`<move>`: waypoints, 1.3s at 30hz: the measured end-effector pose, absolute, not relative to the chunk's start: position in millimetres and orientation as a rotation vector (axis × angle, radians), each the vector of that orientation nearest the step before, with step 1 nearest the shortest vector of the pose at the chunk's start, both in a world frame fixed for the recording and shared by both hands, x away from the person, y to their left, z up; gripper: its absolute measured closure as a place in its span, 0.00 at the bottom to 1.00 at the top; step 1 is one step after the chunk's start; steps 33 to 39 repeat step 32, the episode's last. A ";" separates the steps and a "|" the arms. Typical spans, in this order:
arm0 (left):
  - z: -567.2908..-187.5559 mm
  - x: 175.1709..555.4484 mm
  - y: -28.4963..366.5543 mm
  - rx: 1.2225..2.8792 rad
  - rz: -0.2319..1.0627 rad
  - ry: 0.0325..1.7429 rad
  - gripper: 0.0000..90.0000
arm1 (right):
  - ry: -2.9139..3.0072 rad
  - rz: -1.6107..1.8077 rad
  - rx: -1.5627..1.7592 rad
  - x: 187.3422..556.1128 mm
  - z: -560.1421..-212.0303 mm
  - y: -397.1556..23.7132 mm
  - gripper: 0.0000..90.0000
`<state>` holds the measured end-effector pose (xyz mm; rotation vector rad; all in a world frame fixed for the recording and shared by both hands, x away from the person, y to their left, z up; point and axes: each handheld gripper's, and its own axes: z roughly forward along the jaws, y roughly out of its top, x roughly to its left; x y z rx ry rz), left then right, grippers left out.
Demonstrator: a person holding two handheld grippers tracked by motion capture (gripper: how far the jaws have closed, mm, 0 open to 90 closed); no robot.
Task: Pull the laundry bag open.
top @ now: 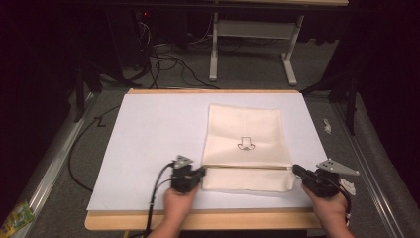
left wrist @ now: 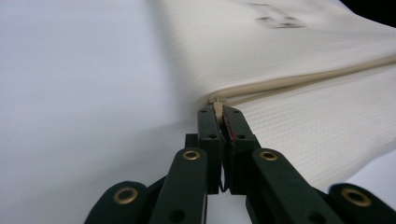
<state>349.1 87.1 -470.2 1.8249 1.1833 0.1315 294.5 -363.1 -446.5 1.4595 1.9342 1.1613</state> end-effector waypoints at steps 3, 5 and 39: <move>-467.8 332.9 91.2 1.914 0.241 1.130 0.97 | 2.019 1.124 1.394 295.0 -450.0 -349.5 0.98; -474.9 332.1 95.2 1.896 0.197 1.135 0.97 | 2.013 1.135 1.387 295.7 -449.5 -346.7 0.98; -446.2 345.0 191.2 1.863 0.702 1.189 0.14 | 1.750 1.083 1.402 294.1 -442.2 -397.1 0.16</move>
